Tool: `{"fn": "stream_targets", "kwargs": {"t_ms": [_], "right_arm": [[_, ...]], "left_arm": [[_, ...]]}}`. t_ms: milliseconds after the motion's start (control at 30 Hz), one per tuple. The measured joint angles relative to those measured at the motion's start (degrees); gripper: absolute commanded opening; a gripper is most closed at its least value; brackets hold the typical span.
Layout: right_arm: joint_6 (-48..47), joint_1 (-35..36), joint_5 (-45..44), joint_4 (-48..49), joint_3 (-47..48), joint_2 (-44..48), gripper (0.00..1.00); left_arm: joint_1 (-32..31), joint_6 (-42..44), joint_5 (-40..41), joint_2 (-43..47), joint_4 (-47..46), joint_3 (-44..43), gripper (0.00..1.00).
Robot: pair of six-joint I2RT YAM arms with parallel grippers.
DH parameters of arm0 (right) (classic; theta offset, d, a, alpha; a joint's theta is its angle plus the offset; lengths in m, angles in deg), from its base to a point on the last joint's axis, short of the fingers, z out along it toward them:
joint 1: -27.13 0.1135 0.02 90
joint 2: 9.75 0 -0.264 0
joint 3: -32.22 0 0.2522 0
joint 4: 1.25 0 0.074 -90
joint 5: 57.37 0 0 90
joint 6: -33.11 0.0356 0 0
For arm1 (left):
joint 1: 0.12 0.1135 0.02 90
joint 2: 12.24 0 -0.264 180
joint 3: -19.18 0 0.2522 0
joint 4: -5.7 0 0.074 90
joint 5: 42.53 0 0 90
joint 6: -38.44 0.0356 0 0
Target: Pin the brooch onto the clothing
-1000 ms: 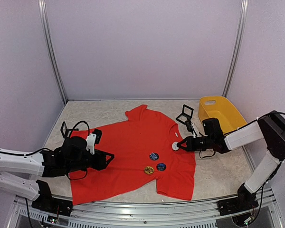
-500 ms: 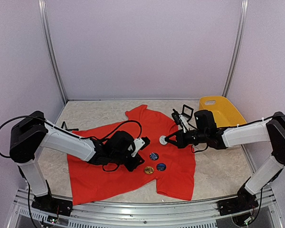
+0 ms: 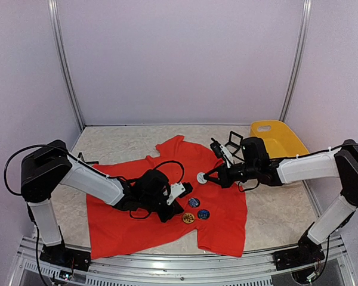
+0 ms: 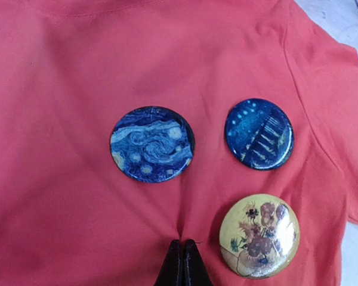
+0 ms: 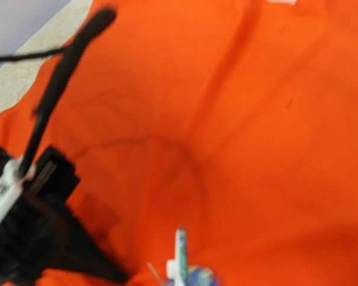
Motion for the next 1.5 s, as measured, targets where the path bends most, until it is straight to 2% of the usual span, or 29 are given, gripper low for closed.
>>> {"fn": "stream_targets", "kwargs": {"t_ms": [67, 100, 167, 333, 533, 600, 667, 767, 833, 1100, 1233, 1500], "right_arm": [[-0.5, 0.0, 0.37, -0.04, 0.63, -0.17, 0.0], [-0.79, 0.0, 0.55, -0.04, 0.92, -0.28, 0.0], [-1.2, 0.02, 0.87, -0.04, 1.31, -0.57, 0.0], [-2.25, 0.31, 1.44, 0.11, 1.49, -1.55, 0.0], [-4.35, 2.69, 1.33, 1.42, 1.27, -2.14, 0.0], [-4.9, 2.99, 1.29, 2.38, 1.03, -2.32, 0.0], [-5.38, 3.08, 1.27, 2.91, 0.9, -2.73, 0.0], [-6.23, 3.39, 1.27, 3.39, 0.55, -3.65, 0.0], [-6.91, 3.39, 1.31, 3.63, 0.11, -4.13, 0.0], [-14.14, 6.56, -1.38, 10.75, -5.9, -4.28, 0.0], [-21.68, 11.76, -4.81, 20.72, -9.46, -5.29, 0.0], [-34.42, 15.19, -11.23, 38.27, -12.35, -13.03, 0.0]], "left_arm": [[-0.07, -0.2, -2.69, 2.05, -0.85, 2.89, 0.24], [-0.04, -0.04, -3.43, 2.99, -0.92, 3.8, 0.32], [0.13, -0.22, -4.28, 4.92, -0.96, 4.98, 0.4], [2.4, 1.42, -3.52, 9.07, -1.84, 6.43, 0.46], [2.19, 3.65, -3.39, 7.19, -1.18, 6.64, 0.55], [1.7, 3.85, -3.78, 6.27, -1.16, 7.21, 0.53], [1.55, 4.15, -3.67, 5.33, -1.55, 7.45, 0.45], [1.55, 4.31, -2.38, 4.13, -2.97, 6.75, 0.16], [1.73, 4.63, -2.23, 3.61, -4.11, 6.69, 0.0], [1.7, 3.56, -5.81, 5.81, -7.65, 10.99, 0.0], [1.73, 2.73, -7.06, 7.61, -8.31, 12.13, 0.0], [2.05, 1.22, -8.74, 10.38, -9.73, 13.09, 0.0]]}}
